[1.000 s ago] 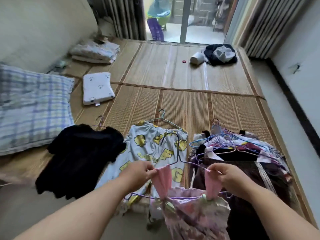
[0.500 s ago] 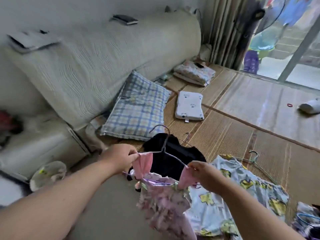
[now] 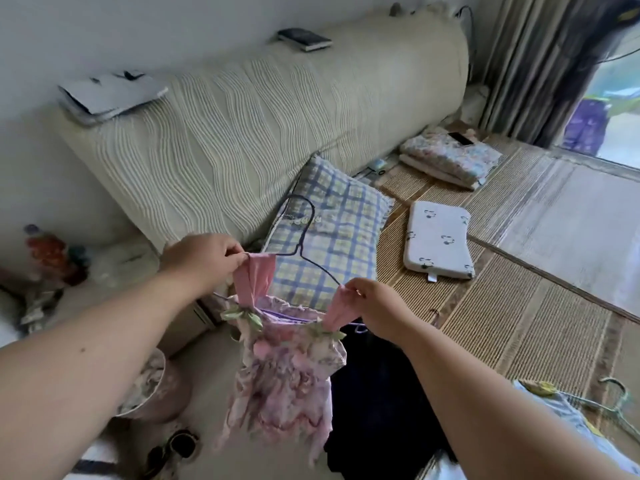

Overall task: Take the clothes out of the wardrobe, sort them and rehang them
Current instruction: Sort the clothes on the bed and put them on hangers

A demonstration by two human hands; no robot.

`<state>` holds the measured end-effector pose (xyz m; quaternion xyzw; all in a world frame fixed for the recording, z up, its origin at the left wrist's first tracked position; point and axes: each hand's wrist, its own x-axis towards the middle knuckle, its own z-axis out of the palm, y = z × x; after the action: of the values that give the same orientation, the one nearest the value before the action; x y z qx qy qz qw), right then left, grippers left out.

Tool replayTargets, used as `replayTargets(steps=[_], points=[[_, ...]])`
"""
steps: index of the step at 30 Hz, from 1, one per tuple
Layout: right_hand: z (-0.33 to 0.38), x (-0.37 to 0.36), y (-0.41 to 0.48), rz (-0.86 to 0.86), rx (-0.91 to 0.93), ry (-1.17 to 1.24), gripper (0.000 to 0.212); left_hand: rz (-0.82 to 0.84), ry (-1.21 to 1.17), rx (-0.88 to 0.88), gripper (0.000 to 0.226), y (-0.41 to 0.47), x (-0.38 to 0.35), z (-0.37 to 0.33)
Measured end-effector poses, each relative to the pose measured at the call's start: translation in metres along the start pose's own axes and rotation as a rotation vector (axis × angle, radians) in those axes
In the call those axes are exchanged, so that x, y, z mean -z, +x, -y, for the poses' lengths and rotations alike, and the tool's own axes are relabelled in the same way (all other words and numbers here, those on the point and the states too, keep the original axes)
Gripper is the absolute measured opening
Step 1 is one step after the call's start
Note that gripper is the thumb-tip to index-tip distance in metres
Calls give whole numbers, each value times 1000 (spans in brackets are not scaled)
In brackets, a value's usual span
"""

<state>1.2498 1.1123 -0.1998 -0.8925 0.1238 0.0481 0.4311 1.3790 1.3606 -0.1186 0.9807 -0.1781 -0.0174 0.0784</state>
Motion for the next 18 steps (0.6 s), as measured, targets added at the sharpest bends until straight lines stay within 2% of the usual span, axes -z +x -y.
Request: replayTargets(steps=[6,11,15,18], points=[[16,3,86,-26,-57,-52,13,-68,-26,77,18,67,-12,21],[14,-14,168,-86,-102,-86,15,-69,-44,49,20,148,-51,53],[6,-36,252,-169,-185,-126,17,10,-110,26,19,239,-95,82],[-8,-52,295,-100,-275,-337,20,110,-133,9,18,282,-131,96]])
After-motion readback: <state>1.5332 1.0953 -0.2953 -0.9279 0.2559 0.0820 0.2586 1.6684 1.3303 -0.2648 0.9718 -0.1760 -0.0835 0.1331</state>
